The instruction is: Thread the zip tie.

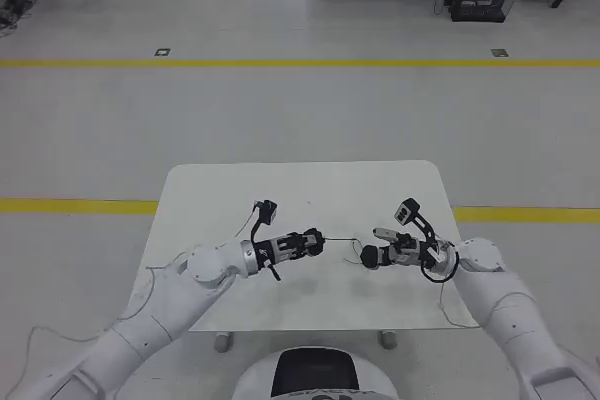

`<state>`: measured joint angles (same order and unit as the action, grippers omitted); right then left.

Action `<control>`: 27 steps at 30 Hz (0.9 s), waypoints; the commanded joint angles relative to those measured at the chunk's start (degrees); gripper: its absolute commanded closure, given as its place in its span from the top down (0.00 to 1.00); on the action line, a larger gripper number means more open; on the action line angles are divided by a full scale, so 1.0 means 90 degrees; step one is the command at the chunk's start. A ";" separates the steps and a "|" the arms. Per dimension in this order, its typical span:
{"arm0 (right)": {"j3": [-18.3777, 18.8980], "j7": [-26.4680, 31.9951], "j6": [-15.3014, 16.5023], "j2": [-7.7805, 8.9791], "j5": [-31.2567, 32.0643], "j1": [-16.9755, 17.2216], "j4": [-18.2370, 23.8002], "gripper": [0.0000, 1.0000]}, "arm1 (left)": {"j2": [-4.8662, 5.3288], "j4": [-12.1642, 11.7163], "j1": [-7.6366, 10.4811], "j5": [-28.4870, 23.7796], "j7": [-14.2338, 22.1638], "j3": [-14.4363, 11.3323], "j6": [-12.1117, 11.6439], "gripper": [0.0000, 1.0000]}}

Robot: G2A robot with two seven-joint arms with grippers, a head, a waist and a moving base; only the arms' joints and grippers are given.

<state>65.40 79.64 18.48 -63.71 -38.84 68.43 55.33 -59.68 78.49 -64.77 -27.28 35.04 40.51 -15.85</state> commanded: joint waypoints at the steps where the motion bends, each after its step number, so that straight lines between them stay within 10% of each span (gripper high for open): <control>1: 0.0000 0.0000 0.0000 0.0000 0.0000 0.0000 0.0000 1.00 | -0.0004 0.0010 -0.0017 -0.0041 -0.0011 -0.0004 0.0012 0.00; 11: 0.0023 0.0000 0.0111 0.0058 -0.0151 0.0137 0.0170 1.00 | -0.0191 -0.0496 -0.0150 -0.2397 0.1249 -0.0008 0.0345 0.00; 27: -0.0050 -0.0070 -0.0024 0.0085 -0.0026 0.0209 0.0402 1.00 | -0.0253 -0.0544 -0.0099 -0.2083 0.1256 -0.0028 0.0411 0.00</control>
<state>64.91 78.48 18.35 -62.95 -38.85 70.42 59.04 -61.99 73.58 -65.52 -46.27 46.12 40.27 -12.62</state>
